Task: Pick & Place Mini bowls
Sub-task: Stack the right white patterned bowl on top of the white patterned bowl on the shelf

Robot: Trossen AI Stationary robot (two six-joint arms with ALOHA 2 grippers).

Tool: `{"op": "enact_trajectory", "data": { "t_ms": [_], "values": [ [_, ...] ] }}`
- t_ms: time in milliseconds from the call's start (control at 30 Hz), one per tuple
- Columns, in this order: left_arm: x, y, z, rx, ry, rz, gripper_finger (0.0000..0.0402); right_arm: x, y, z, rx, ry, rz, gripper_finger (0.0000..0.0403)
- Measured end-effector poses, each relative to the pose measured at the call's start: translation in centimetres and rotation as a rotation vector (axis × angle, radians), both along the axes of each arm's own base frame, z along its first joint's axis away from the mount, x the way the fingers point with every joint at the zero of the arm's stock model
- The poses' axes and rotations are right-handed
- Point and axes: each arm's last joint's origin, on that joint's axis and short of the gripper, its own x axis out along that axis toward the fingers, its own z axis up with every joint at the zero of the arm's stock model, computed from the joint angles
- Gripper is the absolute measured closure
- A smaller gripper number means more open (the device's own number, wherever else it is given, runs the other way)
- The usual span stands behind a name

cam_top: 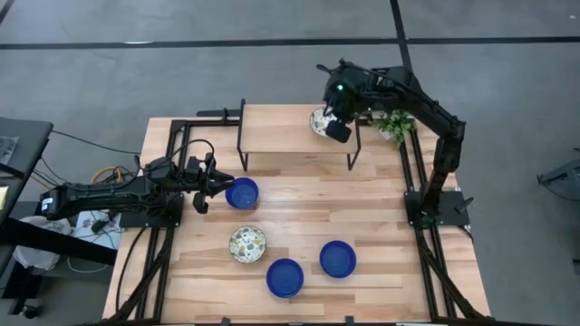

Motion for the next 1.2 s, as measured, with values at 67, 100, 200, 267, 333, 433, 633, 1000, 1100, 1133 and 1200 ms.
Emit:
{"op": "enact_trajectory", "data": {
  "t_ms": [67, 100, 200, 267, 333, 433, 633, 1000, 1100, 1133, 1200],
  "values": [
    [0.0, 0.0, 0.0, 0.000, -0.002, 0.001, 0.0320, -0.2, -0.5, 0.0, 0.038, -0.019, -0.018, 0.0403],
    [0.0, 0.0, 0.0, 0.001, -0.004, 0.001, 0.0320, -0.3, -0.7, 0.0, 0.049, -0.025, -0.028, 0.0403],
    [0.0, 0.0, 0.1, 0.001, -0.005, 0.001, 0.0320, -0.5, -1.3, 0.0, 0.061, -0.034, -0.057, 0.0403],
    [0.0, 0.0, 0.1, 0.001, -0.007, 0.004, 0.0320, -0.6, -1.5, 0.0, 0.061, -0.034, -0.064, 0.0403],
    [0.0, 0.0, 0.1, -0.002, -0.009, 0.016, 0.0320, -0.6, -1.6, -0.1, 0.061, -0.030, -0.064, 0.0403],
    [0.0, 0.1, 0.1, -0.008, -0.011, 0.039, 0.0320, 0.3, -1.9, -0.9, 0.072, -0.006, -0.061, 0.0403],
    [0.0, 0.1, 0.1, -0.012, -0.015, 0.047, 0.0320, 3.0, -3.1, -3.7, 0.091, 0.093, -0.023, 0.0403],
    [-0.1, 0.1, 0.2, -0.012, -0.023, 0.050, 0.0320, 4.8, -5.2, -6.7, 0.166, 0.156, -0.030, 0.0403],
    [-0.1, 0.1, 0.2, -0.011, -0.026, 0.050, 0.0320, 5.1, -5.3, -7.1, 0.171, 0.167, -0.027, 0.0403],
    [-0.1, 0.1, 0.2, -0.011, -0.028, 0.050, 0.0320, 5.4, -5.2, -7.4, 0.169, 0.175, -0.020, 0.0403],
    [-0.1, 0.1, 0.2, -0.010, -0.028, 0.050, 0.0320, 5.7, -5.1, -7.7, 0.165, 0.188, -0.010, 0.0403]
  ]
}}
